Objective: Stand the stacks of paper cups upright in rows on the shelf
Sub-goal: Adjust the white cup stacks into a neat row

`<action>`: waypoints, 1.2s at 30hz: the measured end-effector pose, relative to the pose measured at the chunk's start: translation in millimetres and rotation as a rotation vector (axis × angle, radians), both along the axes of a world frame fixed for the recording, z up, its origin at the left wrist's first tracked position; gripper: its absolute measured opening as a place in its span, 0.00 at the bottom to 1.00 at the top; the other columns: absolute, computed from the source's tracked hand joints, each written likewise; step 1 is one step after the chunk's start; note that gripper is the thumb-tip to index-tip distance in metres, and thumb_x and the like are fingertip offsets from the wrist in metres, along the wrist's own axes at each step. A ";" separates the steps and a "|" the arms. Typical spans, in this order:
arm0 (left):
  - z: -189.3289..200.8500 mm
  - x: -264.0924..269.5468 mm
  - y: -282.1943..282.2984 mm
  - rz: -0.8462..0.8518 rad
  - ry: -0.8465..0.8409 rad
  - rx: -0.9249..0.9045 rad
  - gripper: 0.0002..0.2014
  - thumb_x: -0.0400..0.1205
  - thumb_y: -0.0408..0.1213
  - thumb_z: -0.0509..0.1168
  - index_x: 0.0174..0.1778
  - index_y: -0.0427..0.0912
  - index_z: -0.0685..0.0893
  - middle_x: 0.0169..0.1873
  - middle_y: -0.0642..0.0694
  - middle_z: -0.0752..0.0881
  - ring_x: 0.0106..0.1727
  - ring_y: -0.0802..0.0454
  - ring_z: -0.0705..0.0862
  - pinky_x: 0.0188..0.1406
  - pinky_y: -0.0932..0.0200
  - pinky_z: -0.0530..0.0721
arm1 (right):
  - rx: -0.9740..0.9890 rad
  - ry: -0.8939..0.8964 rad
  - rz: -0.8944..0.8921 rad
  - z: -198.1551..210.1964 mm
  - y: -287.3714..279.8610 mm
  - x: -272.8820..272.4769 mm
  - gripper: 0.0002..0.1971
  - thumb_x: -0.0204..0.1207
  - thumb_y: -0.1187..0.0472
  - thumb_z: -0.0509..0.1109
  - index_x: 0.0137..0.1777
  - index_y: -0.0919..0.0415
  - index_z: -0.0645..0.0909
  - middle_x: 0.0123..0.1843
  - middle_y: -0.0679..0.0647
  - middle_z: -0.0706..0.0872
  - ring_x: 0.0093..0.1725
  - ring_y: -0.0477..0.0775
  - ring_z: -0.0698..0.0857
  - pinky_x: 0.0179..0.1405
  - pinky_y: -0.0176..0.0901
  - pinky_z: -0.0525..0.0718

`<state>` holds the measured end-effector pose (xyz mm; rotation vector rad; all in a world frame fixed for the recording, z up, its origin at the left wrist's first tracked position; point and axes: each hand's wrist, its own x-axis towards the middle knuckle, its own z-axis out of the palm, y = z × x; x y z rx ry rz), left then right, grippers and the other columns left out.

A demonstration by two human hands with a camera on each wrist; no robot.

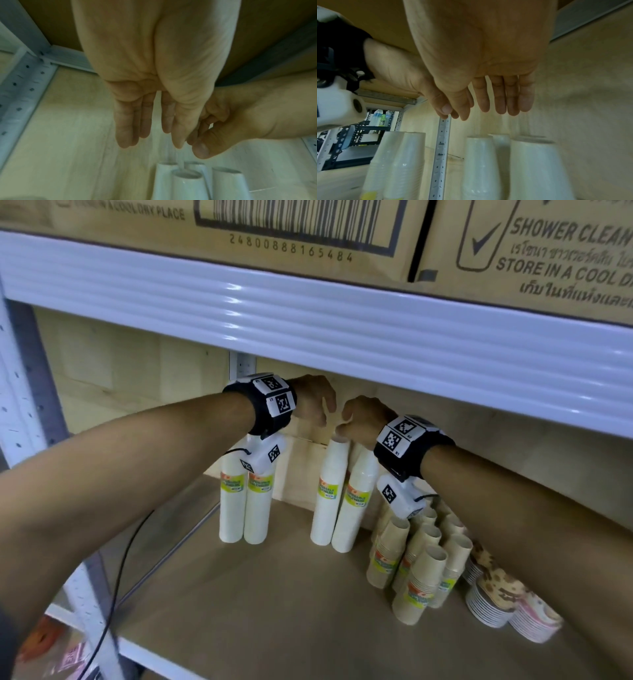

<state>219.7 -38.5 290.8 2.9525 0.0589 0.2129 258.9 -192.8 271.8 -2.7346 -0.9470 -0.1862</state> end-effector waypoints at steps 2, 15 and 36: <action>6.7 -9.0 10.1 0.046 -0.001 0.006 0.23 0.82 0.41 0.68 0.74 0.50 0.76 0.73 0.48 0.73 0.74 0.47 0.72 0.63 0.57 0.72 | -0.003 -0.013 0.032 2.7 11.7 -4.8 0.20 0.75 0.53 0.72 0.63 0.62 0.81 0.62 0.56 0.82 0.56 0.55 0.82 0.56 0.46 0.82; -5.1 -52.4 81.6 0.255 0.100 0.047 0.25 0.78 0.40 0.74 0.72 0.43 0.81 0.72 0.46 0.75 0.69 0.47 0.77 0.60 0.57 0.79 | -0.011 0.044 0.213 -12.6 90.6 -32.8 0.35 0.77 0.47 0.72 0.81 0.59 0.67 0.80 0.55 0.70 0.76 0.55 0.73 0.68 0.42 0.74; -42.7 -63.6 90.1 0.224 0.173 0.017 0.22 0.81 0.32 0.70 0.72 0.38 0.80 0.68 0.41 0.78 0.58 0.44 0.83 0.45 0.55 0.86 | 0.002 0.091 0.262 -49.8 123.0 -35.2 0.23 0.78 0.58 0.72 0.70 0.68 0.77 0.70 0.60 0.81 0.66 0.59 0.81 0.62 0.45 0.81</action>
